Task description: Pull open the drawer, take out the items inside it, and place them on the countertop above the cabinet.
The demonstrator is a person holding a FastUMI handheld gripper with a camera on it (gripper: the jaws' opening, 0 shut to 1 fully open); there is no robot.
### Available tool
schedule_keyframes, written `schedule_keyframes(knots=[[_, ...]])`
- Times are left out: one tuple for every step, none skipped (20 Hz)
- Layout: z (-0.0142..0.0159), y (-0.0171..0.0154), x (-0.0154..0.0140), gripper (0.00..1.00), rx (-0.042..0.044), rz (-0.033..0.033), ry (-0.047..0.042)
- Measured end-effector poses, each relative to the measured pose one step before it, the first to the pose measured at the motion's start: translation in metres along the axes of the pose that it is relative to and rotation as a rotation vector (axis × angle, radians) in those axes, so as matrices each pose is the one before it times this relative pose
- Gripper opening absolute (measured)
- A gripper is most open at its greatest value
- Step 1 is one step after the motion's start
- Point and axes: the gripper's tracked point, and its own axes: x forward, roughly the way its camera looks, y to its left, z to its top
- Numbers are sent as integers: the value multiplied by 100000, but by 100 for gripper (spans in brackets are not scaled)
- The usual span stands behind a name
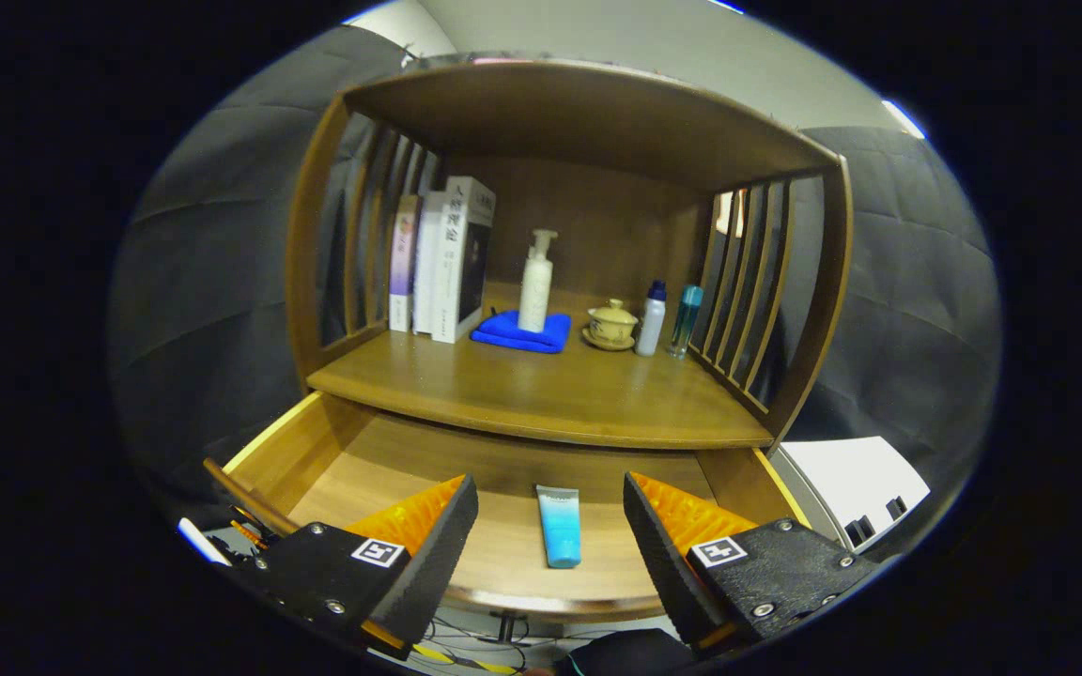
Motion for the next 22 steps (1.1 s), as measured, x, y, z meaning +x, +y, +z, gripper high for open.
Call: schedule_keyframes(knots=[[-98, -184, 1271, 95, 2446, -928, 4741], [-363, -329, 1258, 95, 3524, -1138, 5472], [-191, -294, 1183, 95, 4012, -668, 3923], [-253, -381, 1137, 95, 4009, -946, 3854], [-147, -154, 895, 95, 2797, -519, 2922], [-407, -356, 790, 95, 2034, -1008, 3107], [-265, -188, 601, 95, 1121, -663, 2953], [-462, -165, 520, 95, 834, -717, 3180], [-408, -228, 370, 95, 235, -1212, 3333], [-541, -48, 382, 95, -181, -633, 3256], [-459, -135, 336, 95, -458, -954, 3550], [-461, 65, 258, 95, -46, 191, 3016], [-296, 55, 353, 95, 327, 141, 2684], [-427, 80, 262, 95, 368, 506, 2773], [-276, -113, 286, 95, 205, -238, 2388], [-397, -484, 313, 96, 11, -1461, 2609], [-245, -430, 292, 95, -250, -1105, 2279], [-376, -127, 376, 95, -35, -471, 2124], [-207, -95, 433, 95, 313, 162, 1797], [-294, -26, 526, 96, 194, 359, 1701], [-288, -107, 496, 96, 104, 211, 1908], [-425, 12, 556, 96, 272, 677, 2306]])
